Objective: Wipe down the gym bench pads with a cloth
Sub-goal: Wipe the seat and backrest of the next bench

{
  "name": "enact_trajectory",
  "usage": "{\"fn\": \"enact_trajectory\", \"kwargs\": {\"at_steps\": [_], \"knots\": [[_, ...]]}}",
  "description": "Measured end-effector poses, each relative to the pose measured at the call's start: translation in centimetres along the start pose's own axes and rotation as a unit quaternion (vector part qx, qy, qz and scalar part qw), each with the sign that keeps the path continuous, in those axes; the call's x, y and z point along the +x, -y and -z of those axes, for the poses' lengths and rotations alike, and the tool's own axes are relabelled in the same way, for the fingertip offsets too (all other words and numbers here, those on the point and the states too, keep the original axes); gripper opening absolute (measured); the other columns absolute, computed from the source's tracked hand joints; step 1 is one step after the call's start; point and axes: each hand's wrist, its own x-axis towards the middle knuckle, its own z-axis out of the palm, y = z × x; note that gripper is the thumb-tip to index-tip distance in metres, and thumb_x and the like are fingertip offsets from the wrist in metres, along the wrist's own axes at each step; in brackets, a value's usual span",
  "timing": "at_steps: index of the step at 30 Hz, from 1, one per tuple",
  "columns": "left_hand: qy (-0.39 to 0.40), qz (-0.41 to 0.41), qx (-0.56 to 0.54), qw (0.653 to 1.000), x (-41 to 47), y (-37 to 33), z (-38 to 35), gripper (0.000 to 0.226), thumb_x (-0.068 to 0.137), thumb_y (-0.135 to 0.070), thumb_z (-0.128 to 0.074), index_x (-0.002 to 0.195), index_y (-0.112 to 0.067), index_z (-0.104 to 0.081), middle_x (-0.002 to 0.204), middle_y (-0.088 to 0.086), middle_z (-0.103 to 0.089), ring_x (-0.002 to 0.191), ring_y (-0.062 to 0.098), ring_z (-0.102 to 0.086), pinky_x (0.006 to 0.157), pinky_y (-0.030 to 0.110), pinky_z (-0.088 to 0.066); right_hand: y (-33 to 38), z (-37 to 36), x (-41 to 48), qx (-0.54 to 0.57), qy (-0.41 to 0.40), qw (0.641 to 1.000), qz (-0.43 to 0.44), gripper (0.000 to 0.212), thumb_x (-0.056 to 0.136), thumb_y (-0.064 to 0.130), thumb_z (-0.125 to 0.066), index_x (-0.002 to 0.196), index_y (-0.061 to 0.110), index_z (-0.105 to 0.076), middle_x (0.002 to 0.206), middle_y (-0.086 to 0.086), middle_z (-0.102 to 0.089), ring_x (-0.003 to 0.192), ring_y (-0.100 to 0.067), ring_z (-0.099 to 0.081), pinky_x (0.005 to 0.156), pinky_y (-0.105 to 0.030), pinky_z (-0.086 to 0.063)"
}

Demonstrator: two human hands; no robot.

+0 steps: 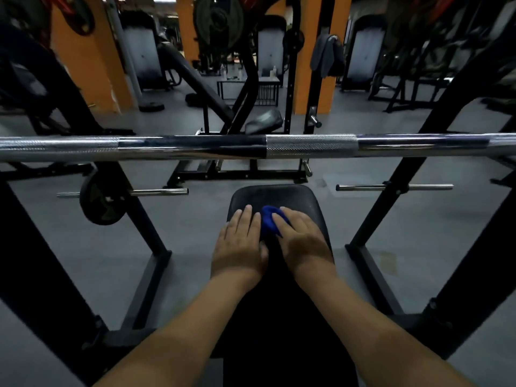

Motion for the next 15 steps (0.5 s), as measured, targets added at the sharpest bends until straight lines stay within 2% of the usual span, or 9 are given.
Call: {"fn": "enact_trajectory", "kwargs": {"at_steps": [2,3,5,7,8,11,13,15], "knots": [[-0.023,-0.01,-0.005,1.0,1.3,1.0,-1.3,0.061,0.084,-0.033,-0.039,0.133,-0.004,-0.061,0.143,0.018,-0.055,0.129,0.034,-0.056,0.101,0.048,-0.048,-0.5,-1.0,1.3,-0.007,-0.013,1.0,0.026,0.049,0.077,0.007,-0.081,0.124,0.006,-0.067,0.131,-0.018,-0.063,0.119,-0.036,-0.061,0.104,-0.048,-0.046],[-0.028,-0.015,-0.008,0.999,1.9,1.4,-1.7,0.062,0.087,-0.034,-0.037,0.139,-0.005,-0.056,0.149,0.017,-0.049,0.136,0.033,-0.05,0.106,0.046,-0.044,-0.8,-1.5,1.8,-0.017,0.007,1.0,0.022,0.048,0.085,0.013,-0.075,0.131,0.008,-0.063,0.139,-0.016,-0.057,0.127,-0.035,-0.055,0.11,-0.047,-0.039],[-0.009,-0.011,0.0,1.0,3.2,1.9,-2.7,0.064,0.096,-0.038,-0.03,0.155,-0.012,-0.033,0.164,0.009,-0.024,0.152,0.024,-0.022,0.121,0.04,-0.022,-1.3,-2.7,2.2,-0.04,0.081,0.996,-0.004,0.052,0.1,0.032,-0.054,0.149,0.019,-0.042,0.158,-0.008,-0.034,0.147,-0.029,-0.03,0.12,-0.042,-0.018],[-0.029,-0.008,-0.001,1.0,3.9,2.5,-4.4,0.067,0.098,-0.042,-0.02,0.159,-0.016,-0.016,0.168,0.003,-0.006,0.154,0.018,-0.001,0.123,0.033,-0.002,-1.9,-3.8,2.0,-0.053,0.129,0.99,-0.001,0.058,0.102,0.048,-0.032,0.156,0.026,-0.027,0.165,-0.002,-0.018,0.153,-0.023,-0.011,0.121,-0.038,-0.002],[-0.039,-0.008,0.001,0.999,4.1,2.7,-5.0,0.07,0.095,-0.044,-0.015,0.159,-0.016,-0.016,0.168,0.002,-0.006,0.154,0.017,0.0,0.122,0.032,0.002,-2.4,-4.2,2.2,-0.055,0.126,0.99,0.014,0.061,0.1,0.051,-0.027,0.155,0.026,-0.028,0.165,-0.001,-0.02,0.153,-0.023,-0.011,0.121,-0.038,-0.001],[-0.067,-0.011,-0.012,0.998,4.2,3.2,-6.4,0.074,0.091,-0.044,-0.016,0.157,-0.013,-0.026,0.166,0.004,-0.015,0.154,0.019,-0.01,0.119,0.032,0.001,-4.2,-5.0,5.7,-0.081,0.107,0.991,0.01,0.057,0.1,0.048,-0.033,0.152,0.024,-0.036,0.162,-0.003,-0.028,0.15,-0.025,-0.02,0.122,-0.042,-0.012],[-0.085,-0.012,-0.023,0.996,4.2,3.4,-6.6,0.074,0.09,-0.042,-0.019,0.156,-0.011,-0.027,0.165,0.006,-0.019,0.153,0.02,-0.013,0.119,0.031,-0.001,-2.9,-5.8,9.0,-0.072,0.071,0.994,-0.035,0.055,0.1,0.046,-0.03,0.147,0.021,-0.043,0.156,-0.006,-0.038,0.146,-0.029,-0.028,0.12,-0.046,-0.018],[-0.098,0.002,-0.058,0.994,4.1,3.4,-6.5,0.079,0.086,-0.042,-0.016,0.157,-0.009,-0.022,0.166,0.009,-0.016,0.154,0.02,-0.011,0.119,0.026,0.003,-0.2,-6.8,10.1,-0.033,0.073,0.997,-0.006,0.054,0.101,0.044,-0.027,0.145,0.02,-0.047,0.155,-0.005,-0.041,0.145,-0.028,-0.029,0.12,-0.046,-0.017]]}}
